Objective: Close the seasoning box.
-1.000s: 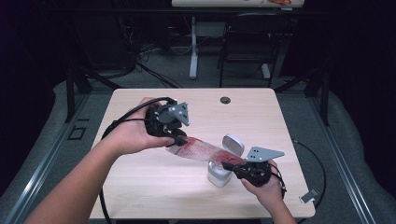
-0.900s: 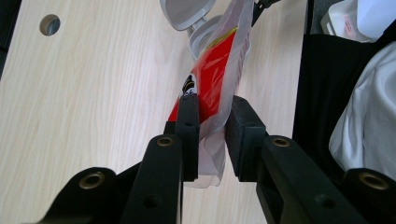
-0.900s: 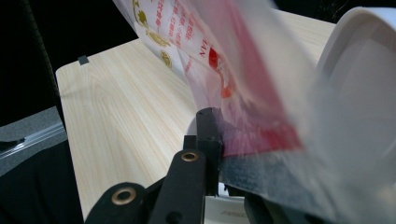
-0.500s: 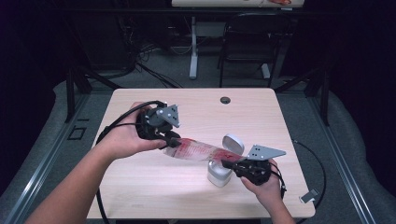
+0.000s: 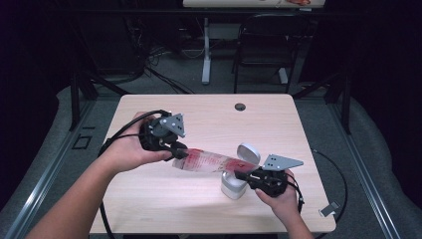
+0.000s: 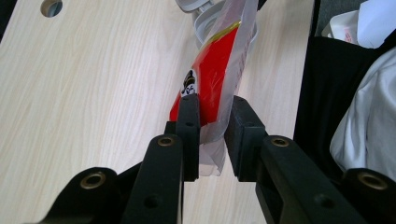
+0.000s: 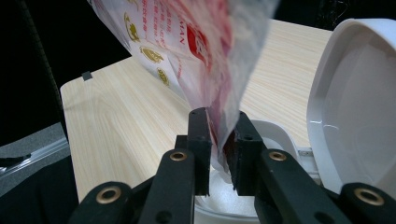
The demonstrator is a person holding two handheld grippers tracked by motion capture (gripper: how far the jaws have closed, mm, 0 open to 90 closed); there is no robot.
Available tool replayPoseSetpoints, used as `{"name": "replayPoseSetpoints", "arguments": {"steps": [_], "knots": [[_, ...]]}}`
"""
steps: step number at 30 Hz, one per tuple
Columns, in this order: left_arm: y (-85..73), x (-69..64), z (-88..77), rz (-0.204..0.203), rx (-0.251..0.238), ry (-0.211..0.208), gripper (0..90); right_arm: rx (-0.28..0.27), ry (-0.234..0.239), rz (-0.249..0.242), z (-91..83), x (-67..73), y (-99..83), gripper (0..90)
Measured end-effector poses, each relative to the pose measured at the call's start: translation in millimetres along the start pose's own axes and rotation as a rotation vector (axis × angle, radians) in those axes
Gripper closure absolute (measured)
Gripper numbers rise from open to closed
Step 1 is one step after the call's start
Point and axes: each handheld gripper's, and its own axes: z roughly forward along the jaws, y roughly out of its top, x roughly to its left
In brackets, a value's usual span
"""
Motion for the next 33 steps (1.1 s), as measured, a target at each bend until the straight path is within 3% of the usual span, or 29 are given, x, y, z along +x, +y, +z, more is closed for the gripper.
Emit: {"name": "replayPoseSetpoints", "arguments": {"steps": [33], "knots": [[-18.5, 4.0, 9.3, -0.030, -0.025, -0.001, 75.6, -0.019, -0.005, -0.003, -3.5, 3.1, 4.0, 86.9]]}}
